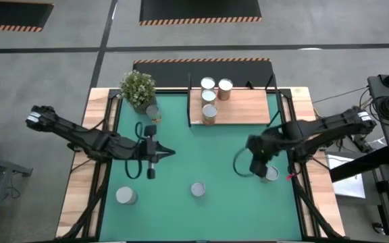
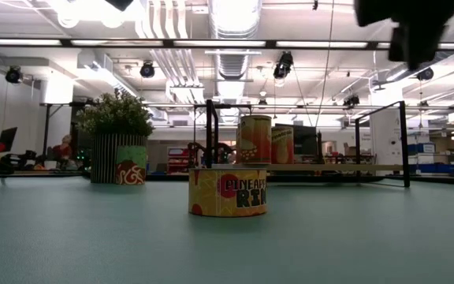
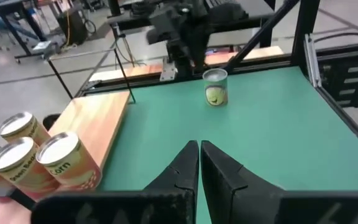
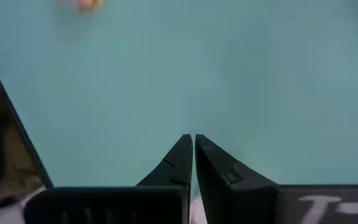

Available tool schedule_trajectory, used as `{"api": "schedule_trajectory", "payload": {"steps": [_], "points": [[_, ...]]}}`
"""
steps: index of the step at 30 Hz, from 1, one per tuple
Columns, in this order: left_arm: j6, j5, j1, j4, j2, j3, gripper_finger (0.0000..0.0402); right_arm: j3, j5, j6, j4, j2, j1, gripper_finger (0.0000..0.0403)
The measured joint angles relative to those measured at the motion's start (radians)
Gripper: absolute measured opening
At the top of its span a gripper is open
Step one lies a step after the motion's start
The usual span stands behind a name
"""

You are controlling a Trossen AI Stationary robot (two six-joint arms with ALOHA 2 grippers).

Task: Pick and place cans onto a shelf
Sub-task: Put the purple can on the shelf

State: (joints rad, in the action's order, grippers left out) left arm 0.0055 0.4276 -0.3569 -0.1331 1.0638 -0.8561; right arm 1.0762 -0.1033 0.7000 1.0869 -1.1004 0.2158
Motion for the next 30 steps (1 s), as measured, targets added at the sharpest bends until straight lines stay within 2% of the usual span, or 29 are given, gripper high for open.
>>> {"api": "schedule_trajectory", "payload": {"steps": [2,6,9,13,18,22,25,27,30], "points": [[-0.027,-0.001,0.0,-0.034,0.012,-0.018,0.0,-0.004,0.04,0.035,0.008,-0.001,0.061,0.0009],[-0.115,-0.002,-0.001,-0.114,0.028,-0.034,0.0,-0.006,0.232,0.042,-0.043,-0.001,0.157,0.0009],[-0.201,-0.009,-0.003,-0.167,0.035,-0.034,0.0,-0.006,0.343,-0.025,-0.13,-0.009,0.186,0.0009],[-0.385,-0.121,-0.002,-0.252,0.035,-0.034,0.0,-0.007,0.451,-0.177,-0.3,-0.031,0.188,0.0009],[-0.752,-0.317,-0.002,-0.369,0.037,-0.036,0.0,-0.008,0.503,-0.502,-0.518,-0.063,0.188,0.0009],[-1.065,-0.489,-0.031,-0.572,0.073,-0.094,0.0,-0.013,0.559,-0.731,-0.666,-0.065,0.187,0.0009],[-1.208,-0.572,-0.105,-0.754,0.126,-0.181,0.0,-0.018,0.559,-0.878,-0.771,-0.058,0.185,0.0009],[-1.252,-0.589,-0.173,-0.887,0.165,-0.239,0.0,-0.018,0.558,-0.957,-0.835,-0.048,0.183,0.0009],[-1.34,-0.549,-0.282,-1.033,0.22,-0.309,0.0,-0.018,0.556,-1.047,-0.902,-0.034,0.183,0.0009]]}}
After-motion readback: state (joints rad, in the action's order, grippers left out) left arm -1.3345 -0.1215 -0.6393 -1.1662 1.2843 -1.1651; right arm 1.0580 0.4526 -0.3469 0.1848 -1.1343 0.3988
